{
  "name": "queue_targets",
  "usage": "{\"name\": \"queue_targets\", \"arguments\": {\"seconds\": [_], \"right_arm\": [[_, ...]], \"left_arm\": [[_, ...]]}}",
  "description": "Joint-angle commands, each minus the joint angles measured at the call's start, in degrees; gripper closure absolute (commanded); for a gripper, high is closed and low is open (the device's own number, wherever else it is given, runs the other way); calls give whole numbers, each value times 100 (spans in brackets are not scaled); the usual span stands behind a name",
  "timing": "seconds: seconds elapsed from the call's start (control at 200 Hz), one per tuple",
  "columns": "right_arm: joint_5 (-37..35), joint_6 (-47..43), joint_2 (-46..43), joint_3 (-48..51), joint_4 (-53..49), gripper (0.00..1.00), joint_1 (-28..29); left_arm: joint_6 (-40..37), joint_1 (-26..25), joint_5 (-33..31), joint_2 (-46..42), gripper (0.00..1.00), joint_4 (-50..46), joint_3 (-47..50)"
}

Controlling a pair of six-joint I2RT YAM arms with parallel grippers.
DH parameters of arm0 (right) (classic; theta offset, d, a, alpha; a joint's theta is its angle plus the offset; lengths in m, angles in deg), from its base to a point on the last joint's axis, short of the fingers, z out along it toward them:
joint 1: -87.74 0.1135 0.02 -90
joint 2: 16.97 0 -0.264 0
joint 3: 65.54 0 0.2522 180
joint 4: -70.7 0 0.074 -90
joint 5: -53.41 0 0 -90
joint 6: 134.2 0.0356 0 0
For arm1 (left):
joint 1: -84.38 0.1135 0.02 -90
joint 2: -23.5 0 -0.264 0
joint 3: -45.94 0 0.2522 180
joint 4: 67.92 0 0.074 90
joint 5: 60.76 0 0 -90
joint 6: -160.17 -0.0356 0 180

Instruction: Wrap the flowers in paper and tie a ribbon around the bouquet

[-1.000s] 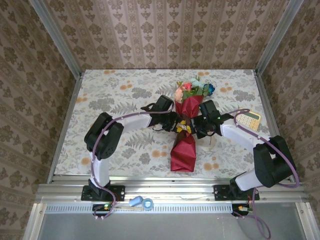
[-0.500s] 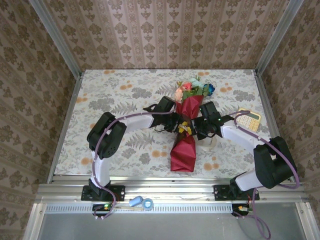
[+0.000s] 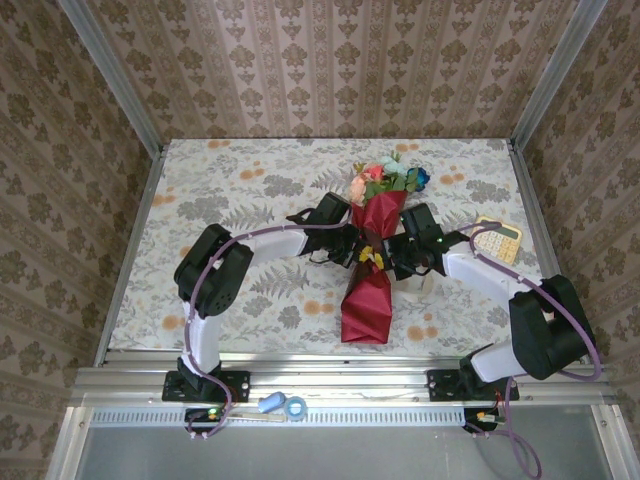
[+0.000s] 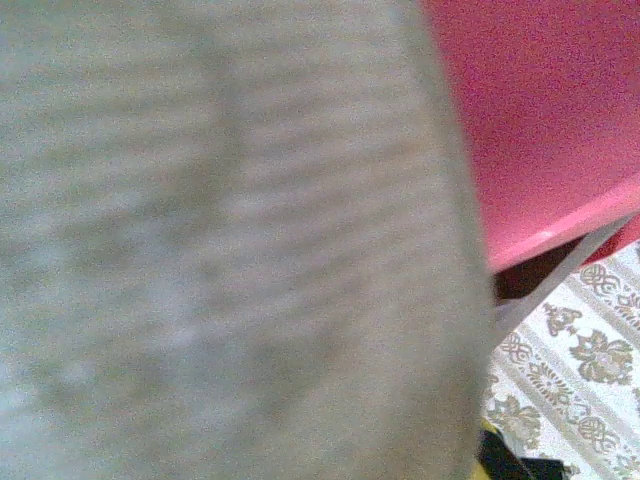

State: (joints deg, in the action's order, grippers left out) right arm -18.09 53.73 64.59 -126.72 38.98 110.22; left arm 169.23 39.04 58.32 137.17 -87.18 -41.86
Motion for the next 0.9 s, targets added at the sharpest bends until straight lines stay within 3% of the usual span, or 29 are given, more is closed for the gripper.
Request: {"name": "queue_targets", "arguments": {"seconds": [0.0,0.19,0.645,0.895], "right_arm": [[13,56,-321,125,-100,100,29],[46,18,-423,280,-83,100,7],[277,6,-310,670,144,100,-61],[523,-35,52,646,398,100,-229]], "left_arm": [[-34,6,-190,70,99,27,-71],[-42,36,-424,-120,100,419,167],[-58,-61,-1291,-582,100,3334,1513],[54,-221,-1397,-443,100,4706,2022]]}}
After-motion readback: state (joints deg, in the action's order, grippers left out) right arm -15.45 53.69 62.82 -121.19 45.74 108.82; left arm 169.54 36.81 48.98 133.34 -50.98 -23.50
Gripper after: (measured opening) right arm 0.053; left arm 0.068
